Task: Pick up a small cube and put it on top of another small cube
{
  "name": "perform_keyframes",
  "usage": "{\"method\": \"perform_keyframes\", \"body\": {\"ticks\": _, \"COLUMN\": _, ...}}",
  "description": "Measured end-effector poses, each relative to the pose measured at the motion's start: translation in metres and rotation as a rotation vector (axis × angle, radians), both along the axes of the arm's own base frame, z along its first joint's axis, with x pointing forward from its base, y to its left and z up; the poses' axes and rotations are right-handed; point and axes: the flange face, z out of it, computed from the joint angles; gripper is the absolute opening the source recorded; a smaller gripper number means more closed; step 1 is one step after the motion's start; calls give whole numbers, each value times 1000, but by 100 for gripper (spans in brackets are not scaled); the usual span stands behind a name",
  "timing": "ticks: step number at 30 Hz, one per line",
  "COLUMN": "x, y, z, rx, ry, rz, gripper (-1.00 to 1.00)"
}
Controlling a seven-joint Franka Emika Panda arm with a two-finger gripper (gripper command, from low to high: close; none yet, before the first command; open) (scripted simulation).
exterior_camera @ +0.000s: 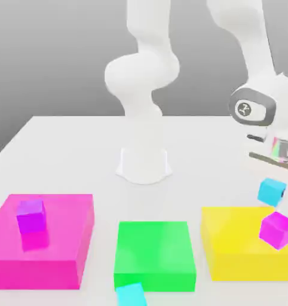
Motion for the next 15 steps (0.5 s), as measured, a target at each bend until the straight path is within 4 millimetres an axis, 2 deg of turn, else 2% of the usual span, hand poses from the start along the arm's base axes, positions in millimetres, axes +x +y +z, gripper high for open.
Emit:
{"method": "perform_keyframes", "body": {"ticks": 2, "x": 49, "y": -50, "z": 16, "rx": -1, "ry": -11, "rz": -102, "gripper": -100}}
{"method": "perform_keyframes", "body": {"ticks": 4, "x": 82, "y": -96, "z": 30, "rx": -6, "ry": -20, "rz": -167, "gripper": -100}}
{"method": "perform_keyframes", "body": {"ticks": 6, "x": 99, "y": -124, "z": 42, "rx": -11, "ry": -28, "rz": -176, "gripper": -100}}
{"method": "perform_keyframes", "body": {"ticks": 10, "x": 130, "y": -207, "z": 65, "rx": -22, "ry": -37, "rz": -245, "gripper": -100}}
{"method": "perform_keyframes", "body": {"ticks": 15, "x": 140, "y": -321, "z": 88, "rx": -31, "ry": -34, "rz": -345, "gripper": -100}}
